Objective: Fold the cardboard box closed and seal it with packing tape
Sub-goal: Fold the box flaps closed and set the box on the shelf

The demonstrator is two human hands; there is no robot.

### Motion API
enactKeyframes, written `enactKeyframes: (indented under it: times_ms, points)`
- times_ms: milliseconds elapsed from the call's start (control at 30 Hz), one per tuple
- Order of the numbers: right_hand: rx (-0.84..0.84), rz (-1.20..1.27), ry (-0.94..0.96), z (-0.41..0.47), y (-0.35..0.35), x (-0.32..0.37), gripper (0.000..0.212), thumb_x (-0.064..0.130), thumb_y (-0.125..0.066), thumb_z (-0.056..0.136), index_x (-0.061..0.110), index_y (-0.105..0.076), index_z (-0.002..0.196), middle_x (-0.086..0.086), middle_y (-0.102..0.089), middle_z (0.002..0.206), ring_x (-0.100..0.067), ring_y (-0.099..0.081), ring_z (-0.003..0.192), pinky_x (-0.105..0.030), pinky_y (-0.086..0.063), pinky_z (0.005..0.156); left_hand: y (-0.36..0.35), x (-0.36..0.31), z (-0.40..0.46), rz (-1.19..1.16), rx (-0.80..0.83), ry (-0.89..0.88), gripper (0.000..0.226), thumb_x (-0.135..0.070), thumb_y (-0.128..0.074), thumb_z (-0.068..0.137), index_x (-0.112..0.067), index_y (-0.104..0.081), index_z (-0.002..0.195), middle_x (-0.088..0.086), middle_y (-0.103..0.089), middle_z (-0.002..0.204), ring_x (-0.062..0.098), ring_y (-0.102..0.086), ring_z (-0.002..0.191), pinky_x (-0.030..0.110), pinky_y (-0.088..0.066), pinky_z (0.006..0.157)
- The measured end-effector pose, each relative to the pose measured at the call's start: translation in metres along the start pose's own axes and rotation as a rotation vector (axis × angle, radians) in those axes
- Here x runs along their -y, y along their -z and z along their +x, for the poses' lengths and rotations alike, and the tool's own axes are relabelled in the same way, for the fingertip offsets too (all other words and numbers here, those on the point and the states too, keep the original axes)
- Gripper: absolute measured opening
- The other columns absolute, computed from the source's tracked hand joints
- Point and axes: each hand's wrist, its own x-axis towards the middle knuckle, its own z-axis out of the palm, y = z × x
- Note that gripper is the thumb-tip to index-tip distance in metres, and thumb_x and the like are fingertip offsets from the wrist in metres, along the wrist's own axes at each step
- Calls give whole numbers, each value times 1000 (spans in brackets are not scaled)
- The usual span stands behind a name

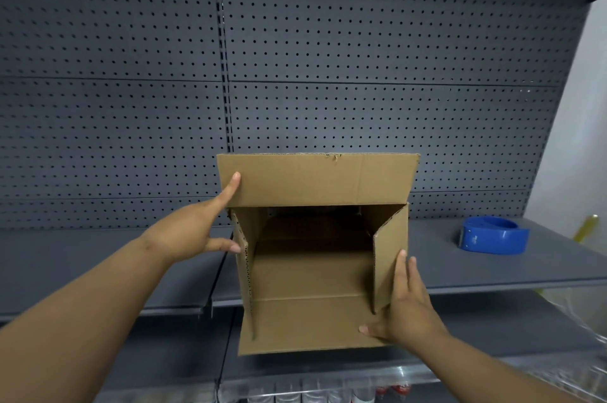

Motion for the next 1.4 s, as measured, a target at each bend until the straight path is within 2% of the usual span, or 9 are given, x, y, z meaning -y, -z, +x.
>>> enactKeyframes:
  times_ms: [233, 400, 533, 733, 933, 1067, 1233, 1333, 1400]
  points:
    - [-144, -27, 116, 8, 14, 5, 106, 65, -52, 79, 28, 23, 144, -7, 26, 154, -26, 4, 145, -37, -15, 115, -20, -12, 2, -96, -210, 26, 112, -55, -64, 73, -47, 37, 122, 5, -26, 153, 20, -43, 129, 32, -39, 100]
    - [-418, 99, 185, 24, 30, 3, 57, 33, -57, 89, 18, -34, 138, -6, -32, 141, -21, -40, 125, -35, -43, 94, -37, -23, 7, -249, -387, 148, 123, -52, -70, 68, -46, 41, 119, 9, -58, 110, 15, -53, 77, 28, -44, 68]
    - [-530, 221, 148, 41, 49, 13, 76, 27, -74, 76, 7, -32, 136, -11, -43, 131, -25, -45, 122, -38, -43, 97, -46, -34, 10, -393, -491, 218, 128, -47, -74, 66, -51, 45, 113, 1, -49, 90, 16, -51, 73, 28, -42, 66]
    - [-564, 471, 139, 57, 76, 31, 122, 15, -84, 65, 20, 4, 149, -8, -28, 150, -25, -39, 132, -39, -39, 101, -55, -40, 18, -550, -581, 255, 135, -43, -77, 59, -51, 46, 113, 14, -47, 140, 27, -53, 121, 35, -44, 94]
    - [-574, 478, 184, 62, 87, 19, 88, 17, -82, 68, 28, -32, 140, 1, -44, 127, -19, -57, 99, -37, -50, 86, -54, -34, 21, -576, -546, 220, 120, -33, -80, 65, -48, 19, 131, 5, -50, 137, 28, -50, 123, 38, -44, 94]
    - [-539, 532, 267, 63, 90, 8, 49, 9, -79, 70, 24, -52, 108, 3, -48, 110, -13, -55, 93, -29, -49, 85, -59, -23, 21, -513, -530, 159, 86, -33, -79, 64, -24, -34, 136, 2, -50, 137, 27, -51, 123, 40, -46, 91]
    - [-577, 172, 423, 67, 93, -12, 34, 10, -76, 74, 10, -65, 106, -2, -57, 104, -15, -54, 91, -37, -51, 82, -59, -15, 20, -516, -530, 76, 68, -23, -81, 65, -21, -51, 125, -18, -45, 132, 11, -45, 127, 30, -36, 105]
    - [-524, -65, 482, 64, 93, -25, 64, -6, -70, 72, 25, -57, 127, -3, -54, 129, -23, -55, 110, -39, -51, 86, -56, -7, 14, -414, -449, -55, 68, -6, -73, 76, -42, -45, 125, -30, -31, 138, 3, -33, 132, 29, -28, 112]
    - [-421, -224, 518, 60, 95, -29, 88, -5, -68, 71, 38, -36, 140, 0, -39, 145, -24, -44, 124, -39, -45, 91, -52, -7, 10, -363, -329, -76, 56, -29, -63, 86, -58, -36, 126, -28, -28, 143, 2, -33, 128, 23, -32, 104]
